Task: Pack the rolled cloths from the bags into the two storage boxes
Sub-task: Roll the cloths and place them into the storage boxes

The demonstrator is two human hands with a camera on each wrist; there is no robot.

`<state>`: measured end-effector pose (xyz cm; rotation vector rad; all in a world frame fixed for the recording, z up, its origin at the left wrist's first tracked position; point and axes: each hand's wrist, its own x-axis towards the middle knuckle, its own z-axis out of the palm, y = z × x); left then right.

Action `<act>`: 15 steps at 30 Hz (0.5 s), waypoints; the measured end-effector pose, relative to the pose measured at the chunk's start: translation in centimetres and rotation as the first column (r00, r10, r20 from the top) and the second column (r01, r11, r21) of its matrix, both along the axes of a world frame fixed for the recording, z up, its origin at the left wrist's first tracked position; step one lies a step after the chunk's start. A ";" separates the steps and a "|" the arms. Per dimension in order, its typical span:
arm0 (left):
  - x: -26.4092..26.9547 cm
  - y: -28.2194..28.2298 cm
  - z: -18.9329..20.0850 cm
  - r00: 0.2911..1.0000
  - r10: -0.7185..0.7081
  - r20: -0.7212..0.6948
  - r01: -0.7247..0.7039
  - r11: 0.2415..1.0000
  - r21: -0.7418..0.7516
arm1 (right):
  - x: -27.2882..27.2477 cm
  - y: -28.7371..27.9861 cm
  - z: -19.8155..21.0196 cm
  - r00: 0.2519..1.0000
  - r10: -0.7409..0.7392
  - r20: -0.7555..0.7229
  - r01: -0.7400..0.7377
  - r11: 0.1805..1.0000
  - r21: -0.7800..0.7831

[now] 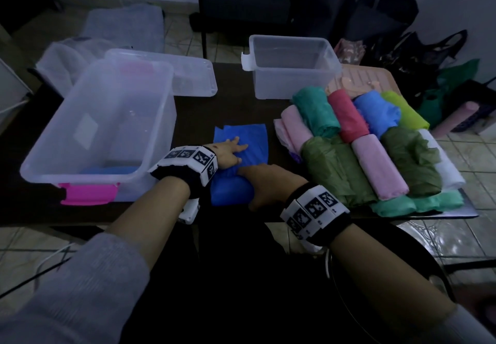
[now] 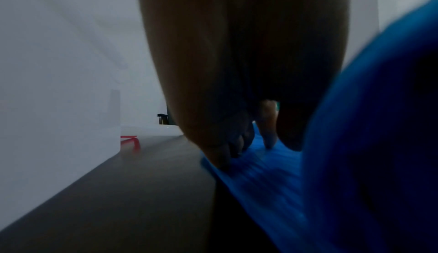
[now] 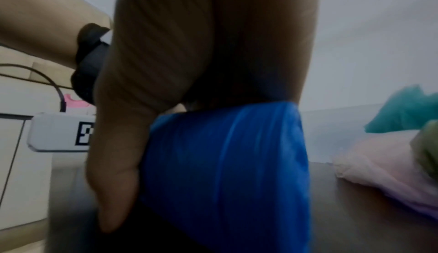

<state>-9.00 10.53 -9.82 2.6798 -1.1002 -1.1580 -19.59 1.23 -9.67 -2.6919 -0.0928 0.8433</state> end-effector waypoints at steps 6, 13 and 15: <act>0.1 0.8 0.2 0.996 0.089 -0.029 -0.092 0.987 -0.129 | -0.9 0.0 -0.5 0.990 -0.063 0.123 0.062 0.998 0.012; -1.9 1.3 1.7 0.962 0.269 0.049 -0.241 0.918 -0.315 | -0.3 -0.6 -0.7 0.982 -0.066 0.177 0.068 0.998 -0.003; -3.3 1.8 2.2 0.925 0.362 0.111 -0.304 0.884 -0.355 | 0.0 -0.8 -0.8 0.983 -0.099 0.154 0.095 0.995 0.034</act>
